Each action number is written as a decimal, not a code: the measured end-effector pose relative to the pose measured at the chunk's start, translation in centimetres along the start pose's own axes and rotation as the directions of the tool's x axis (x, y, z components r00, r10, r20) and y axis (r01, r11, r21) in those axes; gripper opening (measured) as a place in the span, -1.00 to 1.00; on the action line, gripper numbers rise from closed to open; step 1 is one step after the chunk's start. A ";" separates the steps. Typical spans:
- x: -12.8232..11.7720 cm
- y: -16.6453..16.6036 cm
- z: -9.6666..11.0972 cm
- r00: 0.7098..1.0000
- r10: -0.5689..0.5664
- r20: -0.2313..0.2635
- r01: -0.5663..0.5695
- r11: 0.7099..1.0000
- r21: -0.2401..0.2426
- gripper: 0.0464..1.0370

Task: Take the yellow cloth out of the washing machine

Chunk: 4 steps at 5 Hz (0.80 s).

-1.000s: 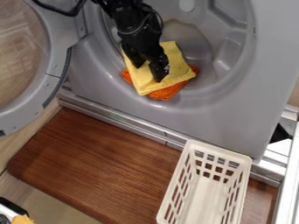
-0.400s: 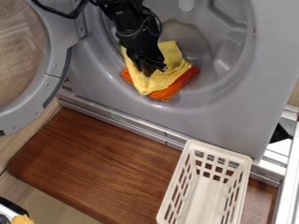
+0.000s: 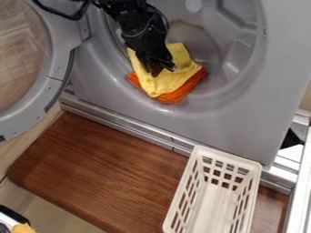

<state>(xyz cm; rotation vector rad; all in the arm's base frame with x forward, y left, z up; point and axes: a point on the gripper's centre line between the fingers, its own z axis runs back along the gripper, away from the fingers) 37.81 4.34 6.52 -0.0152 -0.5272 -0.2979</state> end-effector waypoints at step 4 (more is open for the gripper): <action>2.0 -1.7 6.1 0.977 -0.041 0.209 0.055 0.997 -0.058 -0.99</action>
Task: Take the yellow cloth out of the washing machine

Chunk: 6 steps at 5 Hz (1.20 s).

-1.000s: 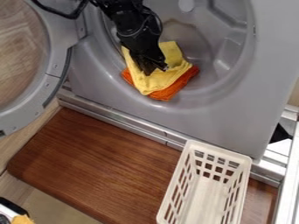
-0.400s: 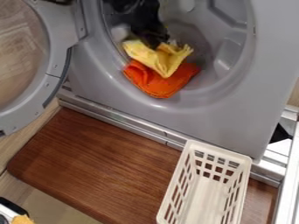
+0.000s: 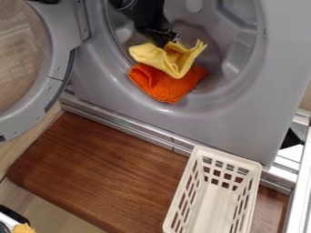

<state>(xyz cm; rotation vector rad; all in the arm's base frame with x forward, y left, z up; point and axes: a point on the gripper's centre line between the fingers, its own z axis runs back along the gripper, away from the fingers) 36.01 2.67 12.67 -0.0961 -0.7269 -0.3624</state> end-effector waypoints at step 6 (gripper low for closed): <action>-13.6 -0.4 0.9 0.992 0.110 -0.057 -0.116 0.988 -0.100 -0.99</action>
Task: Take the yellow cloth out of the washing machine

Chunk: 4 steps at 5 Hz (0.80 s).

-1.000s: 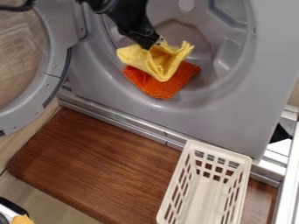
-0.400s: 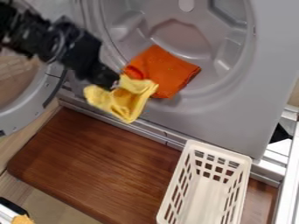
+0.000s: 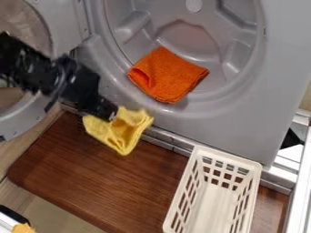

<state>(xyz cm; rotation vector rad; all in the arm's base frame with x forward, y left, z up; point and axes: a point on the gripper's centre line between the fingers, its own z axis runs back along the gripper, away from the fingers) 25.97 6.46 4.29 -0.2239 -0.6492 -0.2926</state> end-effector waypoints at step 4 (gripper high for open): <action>-6.8 0.1 -5.4 0.981 0.086 -0.174 -0.085 0.996 0.009 -0.95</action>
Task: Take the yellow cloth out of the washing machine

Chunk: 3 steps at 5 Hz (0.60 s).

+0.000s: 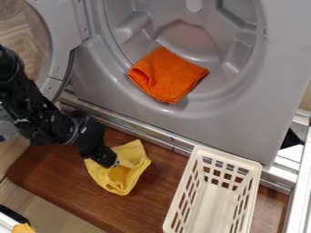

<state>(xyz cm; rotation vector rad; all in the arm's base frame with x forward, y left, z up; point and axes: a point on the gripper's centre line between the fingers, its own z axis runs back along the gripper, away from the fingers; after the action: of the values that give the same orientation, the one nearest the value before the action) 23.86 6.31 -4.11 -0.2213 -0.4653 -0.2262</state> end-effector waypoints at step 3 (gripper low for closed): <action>0.5 -0.4 -0.3 1.000 -0.012 -0.027 0.012 1.000 -0.017 0.49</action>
<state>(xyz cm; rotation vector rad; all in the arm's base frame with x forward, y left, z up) 24.28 5.80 -4.06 -0.2318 -0.4382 -0.2447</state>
